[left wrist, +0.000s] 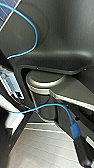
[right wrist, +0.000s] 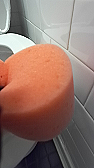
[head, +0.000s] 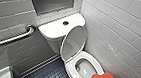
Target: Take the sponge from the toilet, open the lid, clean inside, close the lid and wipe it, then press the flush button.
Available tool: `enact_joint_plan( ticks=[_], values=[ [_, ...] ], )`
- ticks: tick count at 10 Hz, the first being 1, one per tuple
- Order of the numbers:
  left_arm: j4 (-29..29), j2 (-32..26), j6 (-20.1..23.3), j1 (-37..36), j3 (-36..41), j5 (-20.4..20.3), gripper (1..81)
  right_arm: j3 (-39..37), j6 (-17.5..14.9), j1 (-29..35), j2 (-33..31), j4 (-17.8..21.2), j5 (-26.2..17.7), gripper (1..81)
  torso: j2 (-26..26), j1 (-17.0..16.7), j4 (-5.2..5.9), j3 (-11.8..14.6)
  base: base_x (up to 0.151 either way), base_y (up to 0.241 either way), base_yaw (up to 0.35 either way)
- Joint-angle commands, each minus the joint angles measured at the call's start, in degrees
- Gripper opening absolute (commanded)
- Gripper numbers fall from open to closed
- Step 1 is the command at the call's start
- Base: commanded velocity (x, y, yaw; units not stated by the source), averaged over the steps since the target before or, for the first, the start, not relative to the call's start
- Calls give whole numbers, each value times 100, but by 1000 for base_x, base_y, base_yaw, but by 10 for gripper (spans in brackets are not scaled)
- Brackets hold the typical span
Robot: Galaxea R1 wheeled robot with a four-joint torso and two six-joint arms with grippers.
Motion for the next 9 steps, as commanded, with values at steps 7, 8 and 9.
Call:
enact_joint_plan(
  ticks=[7, 8, 9],
  values=[
    [54, 12, 130, 183, 196, 526, 811, 1122, -188, -871, -839, -1885, -1775, 10, -2, -2, 0, 2, 0, 0, 0],
    [54, 20, 139, 173, 196, 517, 811, 1157, -197, -721, -866, -2353, -2321, 10, -2, -2, 0, 2, 0, 0, 0],
    [54, 30, 165, 165, 196, 517, 811, 1210, -197, -572, -910, -2628, -2693, 10, -2, -2, 0, 2, 0, 0, 0]
  ],
)
